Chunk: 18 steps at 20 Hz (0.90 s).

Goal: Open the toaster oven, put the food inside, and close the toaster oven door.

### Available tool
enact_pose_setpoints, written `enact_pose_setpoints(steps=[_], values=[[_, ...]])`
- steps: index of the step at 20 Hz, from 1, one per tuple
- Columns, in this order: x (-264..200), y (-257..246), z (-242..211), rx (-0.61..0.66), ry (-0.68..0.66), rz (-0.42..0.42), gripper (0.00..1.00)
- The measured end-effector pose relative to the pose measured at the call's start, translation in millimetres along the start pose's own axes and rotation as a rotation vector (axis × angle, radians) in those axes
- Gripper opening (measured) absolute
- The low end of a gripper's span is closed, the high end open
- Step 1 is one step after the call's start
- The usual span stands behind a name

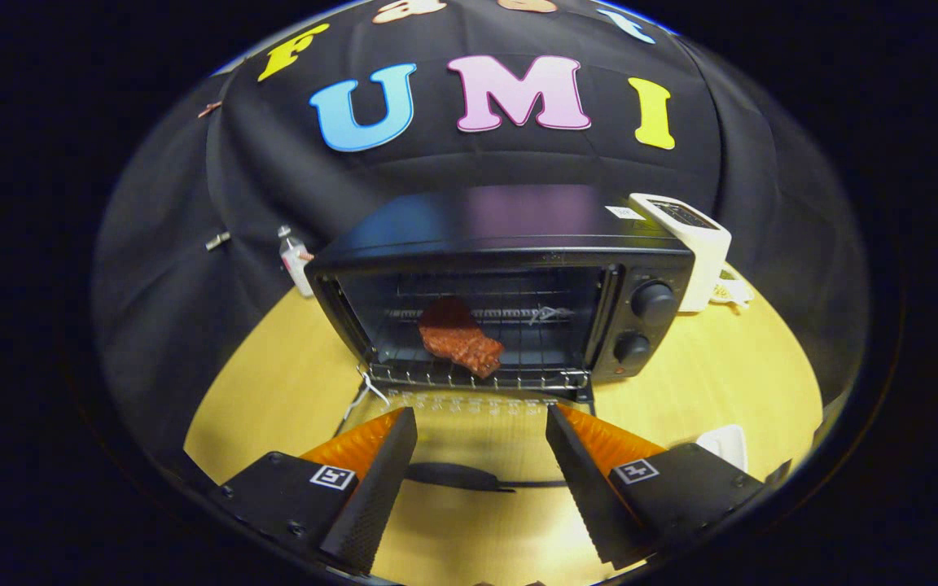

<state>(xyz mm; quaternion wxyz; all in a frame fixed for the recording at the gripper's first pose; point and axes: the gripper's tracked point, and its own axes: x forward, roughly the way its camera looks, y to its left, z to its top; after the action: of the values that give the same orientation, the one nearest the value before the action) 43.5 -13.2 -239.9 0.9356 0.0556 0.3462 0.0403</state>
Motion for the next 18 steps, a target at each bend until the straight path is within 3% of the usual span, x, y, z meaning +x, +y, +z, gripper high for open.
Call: enact_pose_setpoints(steps=[7,18], values=[[-27,2,-41,-0.011,0.108,0.015,0.99],[-2,9,-111,0.009,0.324,-0.007,0.99]])
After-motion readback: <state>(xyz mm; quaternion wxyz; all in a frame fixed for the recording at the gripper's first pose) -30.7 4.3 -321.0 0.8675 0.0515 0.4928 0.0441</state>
